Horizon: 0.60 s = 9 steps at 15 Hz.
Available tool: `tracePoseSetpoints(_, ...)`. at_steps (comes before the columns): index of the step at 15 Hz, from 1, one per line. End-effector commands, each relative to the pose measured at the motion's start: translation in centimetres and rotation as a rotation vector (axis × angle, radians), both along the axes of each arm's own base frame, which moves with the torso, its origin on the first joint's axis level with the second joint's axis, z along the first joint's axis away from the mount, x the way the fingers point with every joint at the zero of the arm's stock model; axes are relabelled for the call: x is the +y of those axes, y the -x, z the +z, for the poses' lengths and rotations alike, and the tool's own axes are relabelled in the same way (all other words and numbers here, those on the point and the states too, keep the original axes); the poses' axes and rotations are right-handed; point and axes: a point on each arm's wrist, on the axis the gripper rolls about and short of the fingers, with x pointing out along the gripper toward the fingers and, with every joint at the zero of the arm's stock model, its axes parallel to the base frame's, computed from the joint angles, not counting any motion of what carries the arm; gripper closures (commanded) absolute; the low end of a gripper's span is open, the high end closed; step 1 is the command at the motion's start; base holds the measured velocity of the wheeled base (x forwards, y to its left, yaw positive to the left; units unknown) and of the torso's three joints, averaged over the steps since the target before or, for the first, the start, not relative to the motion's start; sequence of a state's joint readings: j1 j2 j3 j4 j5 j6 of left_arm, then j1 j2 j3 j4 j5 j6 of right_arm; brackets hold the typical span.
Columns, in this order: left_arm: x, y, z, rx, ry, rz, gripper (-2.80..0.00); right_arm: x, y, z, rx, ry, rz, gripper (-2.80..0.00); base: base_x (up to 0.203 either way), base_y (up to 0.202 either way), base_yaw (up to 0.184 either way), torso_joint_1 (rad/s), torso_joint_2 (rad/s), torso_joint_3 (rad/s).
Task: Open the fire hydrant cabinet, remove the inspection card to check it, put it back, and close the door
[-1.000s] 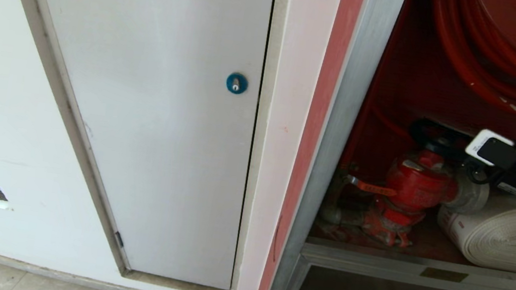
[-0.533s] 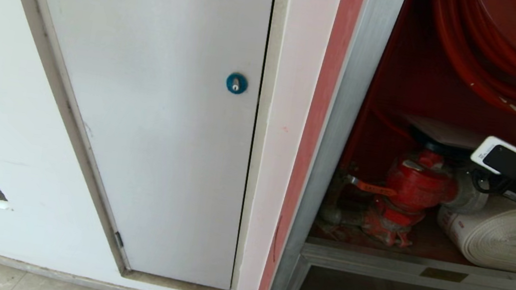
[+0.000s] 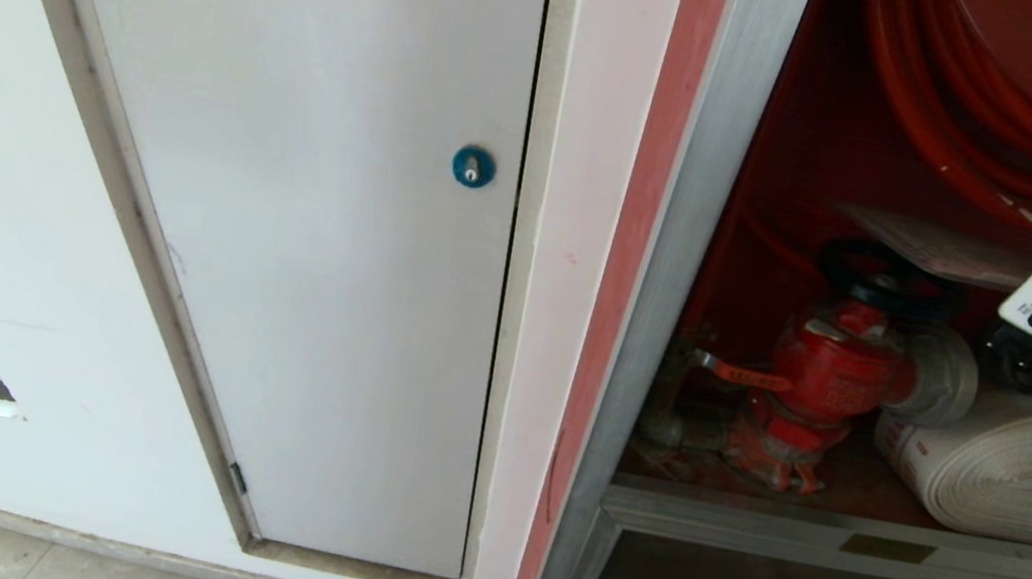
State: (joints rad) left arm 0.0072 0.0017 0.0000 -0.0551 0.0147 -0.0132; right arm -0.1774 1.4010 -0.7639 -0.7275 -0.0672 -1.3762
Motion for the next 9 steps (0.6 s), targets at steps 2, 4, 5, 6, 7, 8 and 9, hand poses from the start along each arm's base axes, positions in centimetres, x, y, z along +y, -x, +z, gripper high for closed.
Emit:
tracePoseSetpoints(2, 0.0, -0.1, -0.5, 0.018, 0.001, 0.001, 0.00, 0.4, 2.7, 1.2, -0.046, 0.016, -0.003, 0.00, 0.000, 0.000, 0.000, 0.000, 0.00, 0.000)
tracePoseSetpoints(4, 0.0, -0.1, -0.5, 0.018, 0.001, 0.001, 0.00, 0.7, 4.2, 1.7, -0.065, 0.018, 0.000, 0.00, 0.000, 0.000, 0.000, 0.000, 0.00, 0.000)
tracePoseSetpoints(5, 0.0, -0.1, -0.5, 0.018, 0.001, 0.001, 0.00, 0.9, 5.0, 2.0, -0.078, 0.019, 0.001, 0.00, 0.000, 0.000, 0.000, 0.000, 0.00, 0.000)
tracePoseSetpoints(6, 0.0, -0.1, -0.5, 0.018, 0.001, 0.001, 0.00, 1.1, 6.0, 2.2, -0.088, 0.018, 0.003, 0.00, 0.000, 0.000, 0.000, 0.000, 0.00, 0.000)
tracePoseSetpoints(7, 0.0, -0.1, -0.5, 0.018, 0.001, 0.001, 0.00, 1.3, 7.1, 2.1, -0.089, 0.011, 0.004, 0.00, 0.000, 0.000, 0.000, 0.000, 0.00, 0.000)
tracePoseSetpoints(8, 0.0, -0.1, -0.5, 0.018, 0.001, 0.001, 0.00, 1.5, 8.3, 2.0, -0.090, -0.001, 0.007, 0.00, 0.000, 0.000, 0.000, 0.000, 0.00, 0.000)
tracePoseSetpoints(9, 0.0, -0.1, -0.5, 0.017, 0.001, 0.001, 0.00, 1.7, 9.4, 2.0, -0.087, -0.015, 0.009, 0.00, 0.000, 0.000, 0.000, 0.000, 0.00, 0.000)
